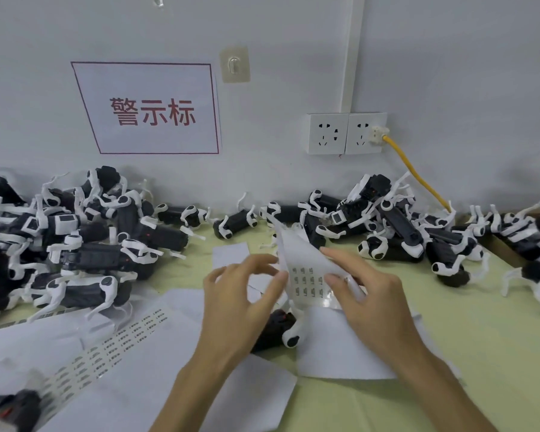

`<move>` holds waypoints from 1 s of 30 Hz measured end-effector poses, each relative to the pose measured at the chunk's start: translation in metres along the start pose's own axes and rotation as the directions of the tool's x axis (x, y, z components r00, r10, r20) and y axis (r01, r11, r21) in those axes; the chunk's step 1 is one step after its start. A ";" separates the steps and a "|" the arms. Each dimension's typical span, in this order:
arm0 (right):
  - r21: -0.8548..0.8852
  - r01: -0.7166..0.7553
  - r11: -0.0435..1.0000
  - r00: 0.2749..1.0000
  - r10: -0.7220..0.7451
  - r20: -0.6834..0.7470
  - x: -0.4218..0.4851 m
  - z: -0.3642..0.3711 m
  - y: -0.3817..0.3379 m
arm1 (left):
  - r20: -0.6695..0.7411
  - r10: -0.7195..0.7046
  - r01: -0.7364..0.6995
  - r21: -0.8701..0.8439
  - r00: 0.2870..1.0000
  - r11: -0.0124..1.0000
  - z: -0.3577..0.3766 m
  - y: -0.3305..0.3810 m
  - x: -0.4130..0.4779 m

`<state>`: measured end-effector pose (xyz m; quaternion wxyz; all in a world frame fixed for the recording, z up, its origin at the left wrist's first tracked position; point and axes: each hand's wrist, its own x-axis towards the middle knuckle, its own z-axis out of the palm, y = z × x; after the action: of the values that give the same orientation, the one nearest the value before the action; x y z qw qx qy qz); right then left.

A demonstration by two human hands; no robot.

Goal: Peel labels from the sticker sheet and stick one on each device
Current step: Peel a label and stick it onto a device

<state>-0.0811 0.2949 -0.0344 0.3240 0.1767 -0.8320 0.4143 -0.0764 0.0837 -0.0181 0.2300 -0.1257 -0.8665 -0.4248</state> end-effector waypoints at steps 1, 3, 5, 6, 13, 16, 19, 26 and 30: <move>0.015 0.015 1.000 1.000 -0.015 0.015 0.000 -0.001 -0.003 | 0.062 0.020 -0.019 -0.014 0.998 1.000 0.002 0.002 -0.001; 0.036 0.035 0.999 0.998 -0.037 0.043 0.000 -0.001 -0.008 | 0.127 0.030 -0.025 -0.045 0.991 0.999 0.002 0.005 -0.002; 0.044 0.055 0.997 0.997 -0.058 0.053 -0.001 0.000 -0.011 | 0.152 -0.002 0.026 -0.156 0.988 0.987 -0.001 0.006 0.000; 0.032 0.074 0.997 0.996 -0.075 0.045 -0.002 0.001 -0.013 | 0.161 -0.011 0.046 -0.217 0.987 0.975 -0.004 0.006 0.001; -0.204 0.238 0.950 0.967 -0.251 -0.042 -0.001 0.003 -0.020 | 0.191 -0.029 0.084 -0.285 0.981 0.955 -0.009 0.005 0.003; -0.184 0.223 0.957 0.973 -0.230 -0.018 -0.003 0.003 -0.023 | 0.199 -0.028 0.084 -0.277 0.980 0.957 -0.010 0.005 0.003; -0.143 0.219 0.965 0.975 -0.223 -0.014 -0.003 0.003 -0.027 | 0.199 -0.007 0.068 -0.301 0.980 0.951 -0.010 0.007 0.002; -0.183 0.243 0.953 0.964 -0.258 -0.062 -0.002 0.005 -0.031 | 0.201 0.090 -0.022 -0.319 0.975 0.947 -0.007 0.006 0.002; -0.211 0.295 0.932 0.943 -0.319 -0.092 -0.003 0.005 -0.033 | 0.194 0.110 -0.044 -0.317 0.975 0.948 -0.004 0.005 0.003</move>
<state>-0.0628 0.2716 -0.0195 0.4515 0.2460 -0.8087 0.2856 -0.0755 0.0837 -0.0115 0.1315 -0.2383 -0.8027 -0.5306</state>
